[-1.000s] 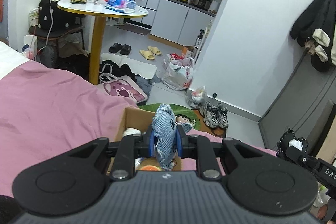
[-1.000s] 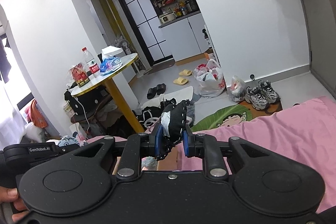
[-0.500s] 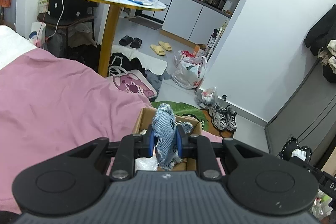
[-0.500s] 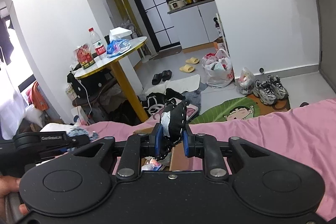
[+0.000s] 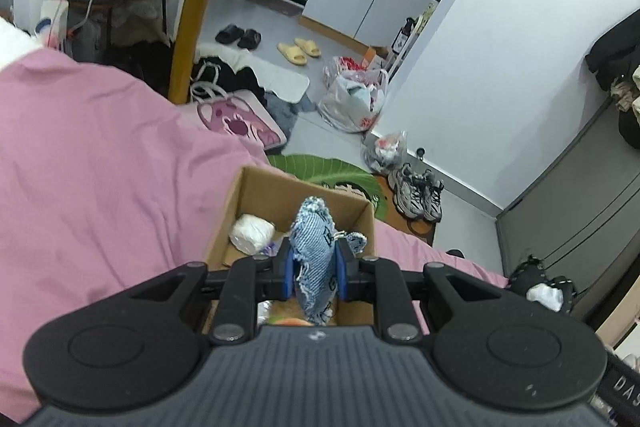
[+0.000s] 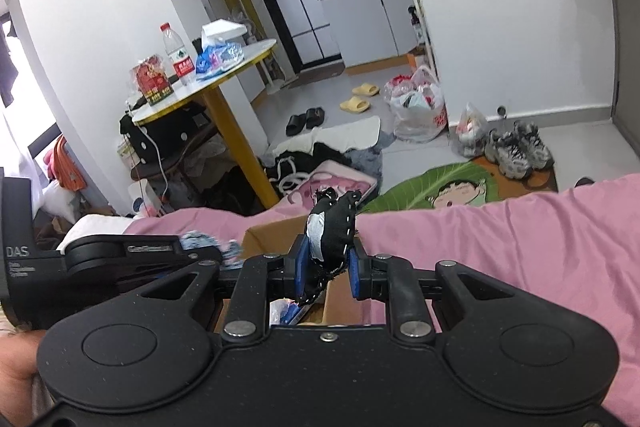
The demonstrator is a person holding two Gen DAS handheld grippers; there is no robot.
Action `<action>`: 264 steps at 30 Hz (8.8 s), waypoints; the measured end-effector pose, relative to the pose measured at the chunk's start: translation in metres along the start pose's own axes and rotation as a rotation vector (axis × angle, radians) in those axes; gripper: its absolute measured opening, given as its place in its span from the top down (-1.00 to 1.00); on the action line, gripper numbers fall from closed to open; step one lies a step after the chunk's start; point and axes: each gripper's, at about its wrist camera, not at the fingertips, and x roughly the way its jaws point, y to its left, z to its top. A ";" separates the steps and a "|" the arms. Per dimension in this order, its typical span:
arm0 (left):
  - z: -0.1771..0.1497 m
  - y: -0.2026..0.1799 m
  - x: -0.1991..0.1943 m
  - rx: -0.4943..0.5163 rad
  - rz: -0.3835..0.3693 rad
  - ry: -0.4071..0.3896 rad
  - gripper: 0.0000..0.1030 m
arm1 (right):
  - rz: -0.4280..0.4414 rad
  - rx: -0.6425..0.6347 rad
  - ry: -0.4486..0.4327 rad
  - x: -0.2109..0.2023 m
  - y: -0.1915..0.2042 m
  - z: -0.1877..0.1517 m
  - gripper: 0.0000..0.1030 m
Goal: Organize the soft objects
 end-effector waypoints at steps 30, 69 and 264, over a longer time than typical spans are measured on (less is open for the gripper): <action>-0.029 -0.014 0.083 0.093 -0.012 0.177 0.24 | -0.032 0.015 0.091 0.036 -0.007 -0.011 0.59; 0.004 0.071 0.031 -0.140 0.036 0.045 -0.18 | -0.018 -0.065 0.197 0.090 0.063 -0.030 0.55; -0.089 -0.045 -0.188 0.321 0.122 -0.127 -1.00 | -0.002 -0.149 0.012 -0.158 0.001 -0.036 -1.00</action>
